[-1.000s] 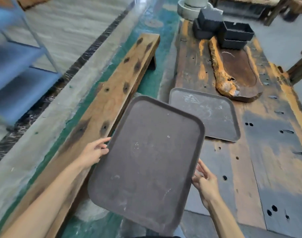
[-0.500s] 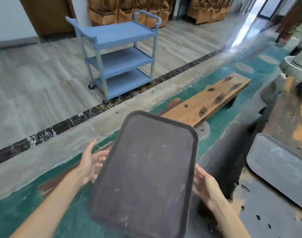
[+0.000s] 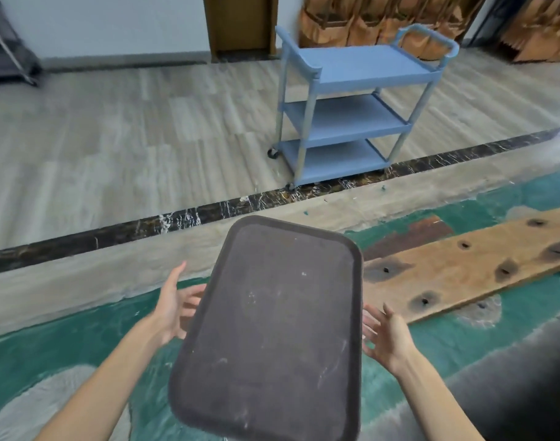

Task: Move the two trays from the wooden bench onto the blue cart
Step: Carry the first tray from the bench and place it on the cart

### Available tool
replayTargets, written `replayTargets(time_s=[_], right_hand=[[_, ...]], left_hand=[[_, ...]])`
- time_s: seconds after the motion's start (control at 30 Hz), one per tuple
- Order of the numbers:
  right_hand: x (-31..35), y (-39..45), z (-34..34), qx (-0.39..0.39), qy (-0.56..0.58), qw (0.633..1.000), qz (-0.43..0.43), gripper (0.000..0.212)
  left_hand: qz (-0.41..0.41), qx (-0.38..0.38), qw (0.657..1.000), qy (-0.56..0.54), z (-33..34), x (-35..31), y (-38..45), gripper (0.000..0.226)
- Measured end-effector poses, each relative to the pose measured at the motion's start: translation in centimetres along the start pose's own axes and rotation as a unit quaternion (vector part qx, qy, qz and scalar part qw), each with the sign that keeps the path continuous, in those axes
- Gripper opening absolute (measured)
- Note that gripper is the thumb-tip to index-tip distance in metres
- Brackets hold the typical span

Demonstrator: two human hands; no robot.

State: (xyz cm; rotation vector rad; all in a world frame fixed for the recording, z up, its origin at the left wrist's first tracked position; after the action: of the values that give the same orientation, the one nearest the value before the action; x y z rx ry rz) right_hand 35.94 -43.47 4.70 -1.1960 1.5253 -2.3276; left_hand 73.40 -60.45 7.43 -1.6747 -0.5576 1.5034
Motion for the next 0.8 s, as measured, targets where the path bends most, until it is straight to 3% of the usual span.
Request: replayTargets(time_s=[0.47, 0.8], right_hand=[[5.6, 11.0, 20.5, -0.028, -0.034, 0.998, 0.036, 0.050], [12.3, 19.4, 34.9, -0.084, 0.033, 0.996, 0.018, 0.048]], left_hand=[[-0.020, -0.053, 0.998, 0.015, -12.4, -14.9, 12.1, 0.082], [-0.011, 0.002, 0.998, 0.055, -17.6, -31.9, 26.3, 0.080]])
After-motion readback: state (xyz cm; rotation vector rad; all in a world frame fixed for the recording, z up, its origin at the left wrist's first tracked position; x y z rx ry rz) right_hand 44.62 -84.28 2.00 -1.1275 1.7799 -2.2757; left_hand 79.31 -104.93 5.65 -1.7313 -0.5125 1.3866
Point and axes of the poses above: each hand's wrist, its own y-axis towards the middle knuckle, its own z-axis out of the palm, x = y × z, the point moved 2 cm from there along y, towards the middle knuckle, and after that the axes turned 2 degrees about y, right-handed, at the moved point
